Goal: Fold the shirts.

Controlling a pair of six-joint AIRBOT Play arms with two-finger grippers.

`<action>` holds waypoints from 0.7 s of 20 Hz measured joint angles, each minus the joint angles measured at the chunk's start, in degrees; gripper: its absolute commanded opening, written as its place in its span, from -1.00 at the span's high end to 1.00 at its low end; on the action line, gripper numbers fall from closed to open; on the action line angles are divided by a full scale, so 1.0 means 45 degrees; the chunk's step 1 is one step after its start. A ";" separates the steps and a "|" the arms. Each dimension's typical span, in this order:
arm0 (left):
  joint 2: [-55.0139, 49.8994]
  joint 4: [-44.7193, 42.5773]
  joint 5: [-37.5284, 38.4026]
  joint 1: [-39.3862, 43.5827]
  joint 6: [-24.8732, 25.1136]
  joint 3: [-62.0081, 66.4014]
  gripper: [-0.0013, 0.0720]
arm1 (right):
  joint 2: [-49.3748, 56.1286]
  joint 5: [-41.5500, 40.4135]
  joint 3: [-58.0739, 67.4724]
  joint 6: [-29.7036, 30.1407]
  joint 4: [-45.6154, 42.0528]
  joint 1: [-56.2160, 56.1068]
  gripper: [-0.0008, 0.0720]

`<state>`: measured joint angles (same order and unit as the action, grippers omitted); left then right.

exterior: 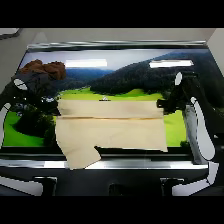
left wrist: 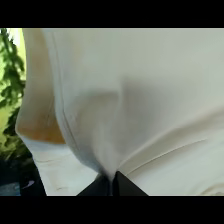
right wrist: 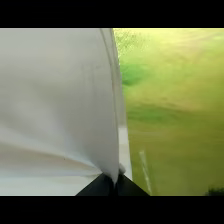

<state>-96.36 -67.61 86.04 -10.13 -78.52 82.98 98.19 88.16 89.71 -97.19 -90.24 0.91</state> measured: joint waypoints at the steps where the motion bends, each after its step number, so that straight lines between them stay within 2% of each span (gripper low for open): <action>1: -0.0044 -0.0010 0.0083 0.0000 -0.0034 -0.0097 0.86 | 0.0068 -0.0015 -0.0170 -0.0010 0.0068 0.0000 0.86; 2: -0.0078 -0.0010 0.0165 -0.0005 -0.0107 -0.0228 0.68 | 0.0117 -0.0049 -0.0335 -0.0092 0.0151 0.0000 0.82; 3: -0.0102 0.0010 0.0204 -0.0034 -0.0107 -0.0330 -0.11 | 0.0146 -0.0097 -0.0476 -0.0233 0.0287 0.0000 0.40; 4: -0.0102 0.0063 0.0262 -0.0112 -0.0107 -0.0384 -0.43 | 0.0151 -0.0146 -0.0568 -0.0369 0.0442 0.0015 -0.10; 5: -0.0102 0.0214 0.0291 -0.0238 -0.0131 -0.0379 -0.43 | 0.0136 -0.0155 -0.0631 -0.0418 0.0563 0.0015 -0.29; 6: -0.0083 0.0384 0.0437 -0.0418 -0.0204 -0.0306 -0.42 | 0.0068 -0.0097 -0.0670 -0.0437 0.0680 0.0015 -0.40; 11: 0.0845 0.1039 0.1496 -0.1627 -0.0267 -0.0345 -0.40 | -0.0806 0.1287 -0.0806 0.0131 0.0947 0.1370 -0.40; 14: 0.2288 0.1117 0.1433 -0.2195 0.0029 -0.2521 -0.40 | -0.1783 0.1880 -0.1564 0.0194 0.1180 0.2701 -0.39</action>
<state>-86.06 -62.59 92.49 -20.01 -78.39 71.64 90.17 96.62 82.67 -96.31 -84.93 13.06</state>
